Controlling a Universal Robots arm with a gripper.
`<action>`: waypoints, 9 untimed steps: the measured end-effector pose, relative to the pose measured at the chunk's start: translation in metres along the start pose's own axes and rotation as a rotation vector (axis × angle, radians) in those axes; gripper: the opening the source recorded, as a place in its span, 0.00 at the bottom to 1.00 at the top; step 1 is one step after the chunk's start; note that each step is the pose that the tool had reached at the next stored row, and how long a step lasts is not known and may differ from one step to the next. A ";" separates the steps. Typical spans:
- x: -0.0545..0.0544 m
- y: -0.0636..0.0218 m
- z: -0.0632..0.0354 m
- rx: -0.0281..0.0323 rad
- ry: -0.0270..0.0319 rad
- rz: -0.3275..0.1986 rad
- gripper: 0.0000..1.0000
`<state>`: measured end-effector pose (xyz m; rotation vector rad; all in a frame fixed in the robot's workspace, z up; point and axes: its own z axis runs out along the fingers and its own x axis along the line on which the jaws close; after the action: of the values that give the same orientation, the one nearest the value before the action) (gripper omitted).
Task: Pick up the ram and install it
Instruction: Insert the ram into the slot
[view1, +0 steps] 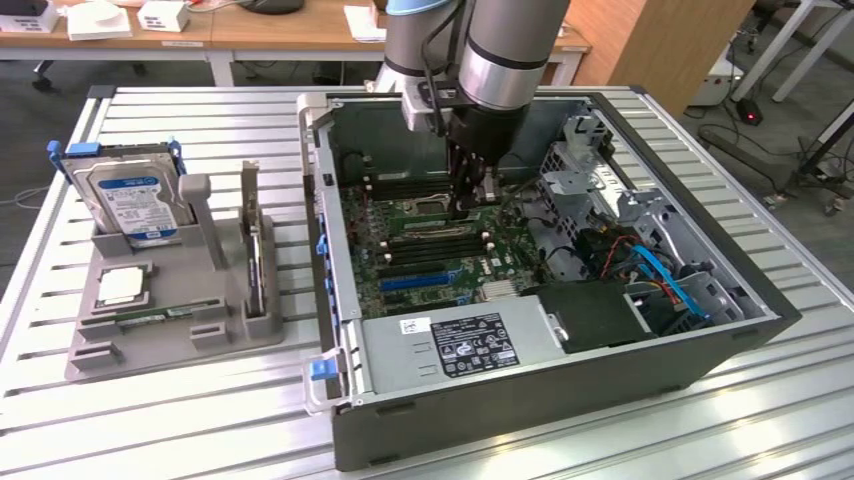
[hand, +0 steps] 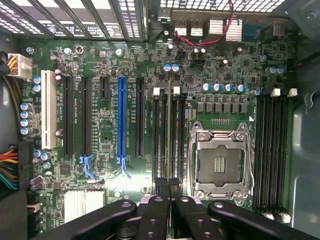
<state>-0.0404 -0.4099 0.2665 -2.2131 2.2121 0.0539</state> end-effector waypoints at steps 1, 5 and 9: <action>0.000 -0.0002 0.0000 0.0000 0.0000 0.000 0.11; 0.000 -0.0058 0.0000 0.0001 -0.0001 0.000 0.11; 0.000 -0.0126 0.0000 0.0000 0.0000 0.000 0.11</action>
<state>-0.0279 -0.4098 0.2663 -2.2131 2.2120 0.0539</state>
